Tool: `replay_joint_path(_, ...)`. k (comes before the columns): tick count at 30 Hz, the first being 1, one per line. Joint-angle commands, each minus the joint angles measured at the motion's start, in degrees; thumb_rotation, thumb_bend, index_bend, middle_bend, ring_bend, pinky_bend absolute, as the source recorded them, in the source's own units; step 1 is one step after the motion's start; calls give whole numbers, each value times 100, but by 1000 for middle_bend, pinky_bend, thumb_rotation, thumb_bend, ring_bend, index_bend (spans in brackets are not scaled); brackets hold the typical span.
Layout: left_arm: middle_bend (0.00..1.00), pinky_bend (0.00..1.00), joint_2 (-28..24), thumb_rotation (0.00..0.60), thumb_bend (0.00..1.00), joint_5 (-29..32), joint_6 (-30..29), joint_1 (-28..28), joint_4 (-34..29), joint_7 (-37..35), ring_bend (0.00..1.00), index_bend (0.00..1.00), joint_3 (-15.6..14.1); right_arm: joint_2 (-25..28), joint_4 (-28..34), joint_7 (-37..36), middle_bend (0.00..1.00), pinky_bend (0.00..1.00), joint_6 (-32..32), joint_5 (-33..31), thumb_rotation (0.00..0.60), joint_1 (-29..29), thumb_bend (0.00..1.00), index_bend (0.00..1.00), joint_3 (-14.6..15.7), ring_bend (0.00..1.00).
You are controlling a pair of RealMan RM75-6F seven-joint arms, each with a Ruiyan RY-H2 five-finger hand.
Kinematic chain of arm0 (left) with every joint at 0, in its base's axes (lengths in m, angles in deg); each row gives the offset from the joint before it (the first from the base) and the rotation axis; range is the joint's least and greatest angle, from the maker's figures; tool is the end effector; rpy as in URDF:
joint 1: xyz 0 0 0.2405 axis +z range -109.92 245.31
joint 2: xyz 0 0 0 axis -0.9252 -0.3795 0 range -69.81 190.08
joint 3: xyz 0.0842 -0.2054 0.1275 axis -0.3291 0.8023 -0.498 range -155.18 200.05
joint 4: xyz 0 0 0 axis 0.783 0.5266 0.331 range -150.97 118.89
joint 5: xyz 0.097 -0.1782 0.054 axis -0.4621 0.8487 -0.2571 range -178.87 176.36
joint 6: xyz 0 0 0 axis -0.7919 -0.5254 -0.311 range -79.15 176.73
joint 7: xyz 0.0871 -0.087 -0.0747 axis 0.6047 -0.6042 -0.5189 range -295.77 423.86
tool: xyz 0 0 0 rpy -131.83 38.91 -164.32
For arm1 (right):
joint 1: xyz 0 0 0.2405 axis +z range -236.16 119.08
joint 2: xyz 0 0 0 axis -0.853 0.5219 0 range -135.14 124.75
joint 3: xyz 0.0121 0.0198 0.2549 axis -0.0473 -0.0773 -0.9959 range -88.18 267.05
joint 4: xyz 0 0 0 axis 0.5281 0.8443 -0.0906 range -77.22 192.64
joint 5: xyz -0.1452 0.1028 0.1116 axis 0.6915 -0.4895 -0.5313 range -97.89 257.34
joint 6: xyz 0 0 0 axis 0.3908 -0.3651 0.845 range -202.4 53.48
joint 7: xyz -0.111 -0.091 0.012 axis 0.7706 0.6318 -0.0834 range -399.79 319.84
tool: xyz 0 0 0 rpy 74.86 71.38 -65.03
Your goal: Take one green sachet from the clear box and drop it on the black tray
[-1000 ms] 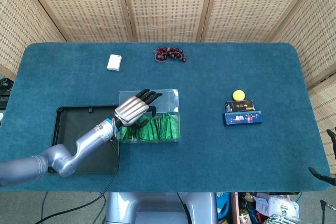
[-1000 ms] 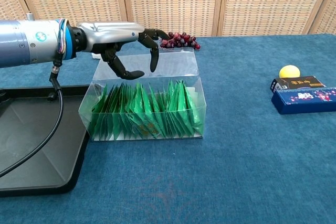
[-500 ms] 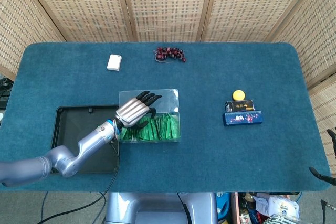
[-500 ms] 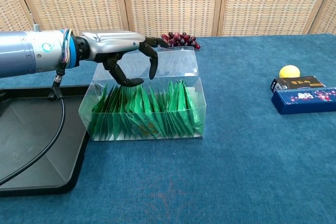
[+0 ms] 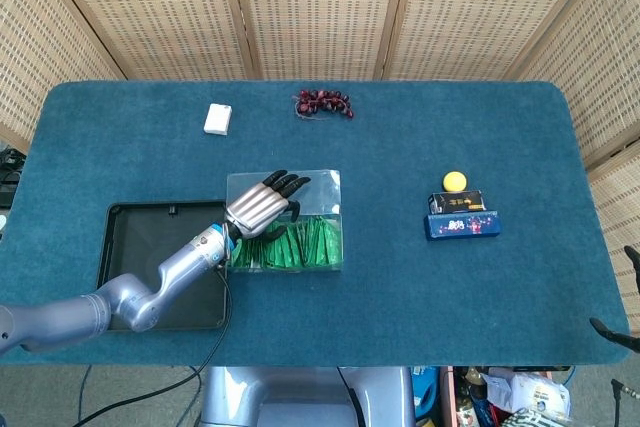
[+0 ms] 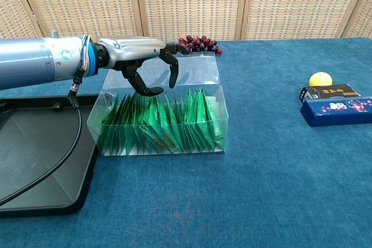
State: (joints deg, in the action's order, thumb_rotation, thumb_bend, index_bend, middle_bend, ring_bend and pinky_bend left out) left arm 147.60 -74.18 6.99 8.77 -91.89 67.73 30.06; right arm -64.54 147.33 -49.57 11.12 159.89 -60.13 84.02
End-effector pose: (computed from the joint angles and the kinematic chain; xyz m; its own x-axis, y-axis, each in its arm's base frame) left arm -0.0806 0.3871 -0.0293 0.5651 0.2885 0.7730 0.7145 -0.6395 -0.2836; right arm -0.3522 -0.1520 0.2065 0.3561 0.0368 0.9337 -0.9197 0.1908 0.3433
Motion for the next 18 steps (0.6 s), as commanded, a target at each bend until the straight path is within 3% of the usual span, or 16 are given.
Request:
replay_joint_path(1,0,0,6,600,446,-3,26,-7,14,8,0,460,4,0,-2,-3,0,0,-8,-4,600,3,0,0,-1,0)
replay_joint_path(18,0,0,94,600,446,-15,94,-5,102,96,0,460,-5,-5,4,17,0,0,-22,-18,600,9,0,0,-5,0)
